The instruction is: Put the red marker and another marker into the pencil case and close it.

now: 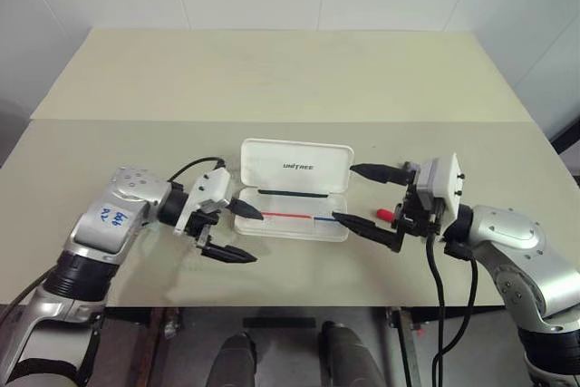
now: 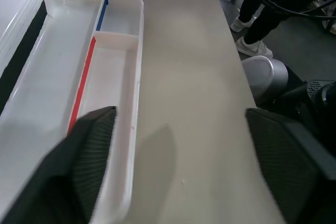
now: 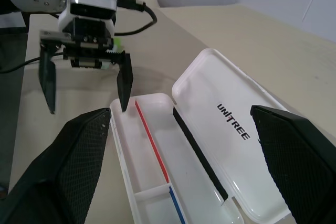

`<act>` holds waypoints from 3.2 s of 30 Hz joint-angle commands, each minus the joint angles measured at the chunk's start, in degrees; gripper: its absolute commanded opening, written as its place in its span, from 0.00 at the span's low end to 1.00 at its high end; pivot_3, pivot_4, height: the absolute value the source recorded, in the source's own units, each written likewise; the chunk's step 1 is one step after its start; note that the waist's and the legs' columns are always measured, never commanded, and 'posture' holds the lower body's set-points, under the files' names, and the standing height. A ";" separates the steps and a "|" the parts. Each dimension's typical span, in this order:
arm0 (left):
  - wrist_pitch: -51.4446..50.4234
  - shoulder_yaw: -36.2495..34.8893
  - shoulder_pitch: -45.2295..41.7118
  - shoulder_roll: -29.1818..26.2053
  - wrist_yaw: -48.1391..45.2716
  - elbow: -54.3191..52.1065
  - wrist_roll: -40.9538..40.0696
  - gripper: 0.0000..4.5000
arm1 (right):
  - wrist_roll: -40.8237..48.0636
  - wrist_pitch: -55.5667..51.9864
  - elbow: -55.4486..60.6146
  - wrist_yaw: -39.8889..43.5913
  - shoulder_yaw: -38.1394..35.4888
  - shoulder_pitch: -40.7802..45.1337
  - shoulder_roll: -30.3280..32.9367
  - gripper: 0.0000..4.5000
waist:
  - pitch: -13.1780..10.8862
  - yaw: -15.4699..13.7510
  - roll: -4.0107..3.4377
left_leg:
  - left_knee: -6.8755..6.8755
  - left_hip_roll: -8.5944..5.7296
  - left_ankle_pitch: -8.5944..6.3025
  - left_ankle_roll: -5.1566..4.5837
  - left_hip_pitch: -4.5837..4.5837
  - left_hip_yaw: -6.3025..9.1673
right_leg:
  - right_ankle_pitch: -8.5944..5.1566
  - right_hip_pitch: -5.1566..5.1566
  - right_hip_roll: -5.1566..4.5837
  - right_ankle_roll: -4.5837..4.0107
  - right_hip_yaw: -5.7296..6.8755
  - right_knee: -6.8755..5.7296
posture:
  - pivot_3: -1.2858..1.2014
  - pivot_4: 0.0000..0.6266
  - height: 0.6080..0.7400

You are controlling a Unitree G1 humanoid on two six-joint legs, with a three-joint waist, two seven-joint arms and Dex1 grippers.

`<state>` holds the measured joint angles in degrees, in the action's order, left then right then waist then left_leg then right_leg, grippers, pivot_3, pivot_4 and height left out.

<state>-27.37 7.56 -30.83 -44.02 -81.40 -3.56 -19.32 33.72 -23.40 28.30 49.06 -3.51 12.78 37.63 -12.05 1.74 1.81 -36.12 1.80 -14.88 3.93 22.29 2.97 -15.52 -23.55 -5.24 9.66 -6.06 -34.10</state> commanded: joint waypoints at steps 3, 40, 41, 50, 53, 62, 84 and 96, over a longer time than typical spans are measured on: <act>3.79 -7.07 1.20 -2.39 -0.48 5.56 -3.16 1.00 | 0.25 1.60 -2.19 2.15 -6.27 -4.23 3.10 1.00 | 0.00 -0.15 0.00 | 0.00 0.00 0.00 0.00 0.00 0.00 | 0.00 0.01 0.00 0.00 0.00 0.01 | 0.52 0.24 1.00; 6.96 -13.23 -5.44 -3.01 -2.90 7.25 -12.28 1.00 | -13.67 19.61 -50.20 23.11 -3.88 3.62 7.85 0.32 | -0.01 1.46 0.00 | -0.08 0.00 0.04 0.00 -0.14 -0.10 | 0.08 0.09 -0.01 0.14 -0.04 -0.13 | 0.52 0.24 1.00; 7.20 -13.21 -5.34 -3.04 -2.85 7.35 -12.21 1.00 | -13.60 19.61 -49.95 23.17 -3.97 3.49 7.79 0.24 | -0.01 1.45 0.00 | -0.08 0.00 0.04 0.00 -0.14 -0.10 | 0.09 0.09 -0.01 0.14 -0.05 -0.13 | 0.52 0.24 1.00; 10.82 -13.01 -4.39 -2.50 -1.97 9.33 -10.67 1.00 | -14.72 21.11 -47.95 21.37 -5.21 3.71 9.07 0.14 | -0.01 1.49 0.00 | -0.09 0.00 0.04 0.00 -0.15 -0.10 | 0.09 0.08 0.00 0.15 -0.06 -0.16 | 0.52 0.24 1.00; 12.43 -13.60 -3.42 -2.94 -1.78 10.38 -9.94 1.00 | -13.34 19.87 -43.98 21.38 -6.92 4.32 10.81 0.14 | -0.03 1.48 -0.03 | -0.10 0.00 0.04 0.01 -0.15 -0.10 | 0.09 0.08 0.00 0.14 -0.06 -0.19 | 0.52 0.24 1.00; 18.12 -15.60 -1.85 -3.84 -0.87 16.28 -7.95 1.00 | -6.12 7.87 -20.06 19.58 -3.34 6.01 9.91 0.14 | -0.05 1.42 -0.05 | -0.09 0.01 0.04 0.01 -0.15 -0.05 | 0.08 0.06 0.03 0.13 -0.06 -0.24 | 0.52 0.24 1.00; 16.31 -17.09 5.57 -2.51 4.74 8.34 -9.22 1.00 | -19.85 19.82 -44.65 23.00 17.28 27.77 -10.08 0.14 | -0.05 1.60 -0.03 | -0.07 0.02 0.03 0.02 -0.10 -0.04 | 0.05 -0.08 0.03 0.08 -0.03 -0.40 | 0.52 0.24 1.00; 14.89 -17.26 6.87 -2.03 6.66 5.34 -10.01 1.00 | -25.29 28.47 -55.37 24.40 19.18 31.47 -15.64 0.14 | -0.05 1.70 -0.03 | -0.07 0.02 0.04 0.02 -0.11 -0.03 | 0.05 -0.09 0.03 0.08 -0.03 -0.47 | 0.52 0.24 1.00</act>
<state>-12.47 -8.38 -24.09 -46.01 -75.07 3.78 -27.88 8.84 2.15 -26.86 72.94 15.77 42.77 22.19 -12.10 3.44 1.78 -36.19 1.82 -14.84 3.95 22.18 2.94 -15.47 -23.64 -5.21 9.73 -6.09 -34.57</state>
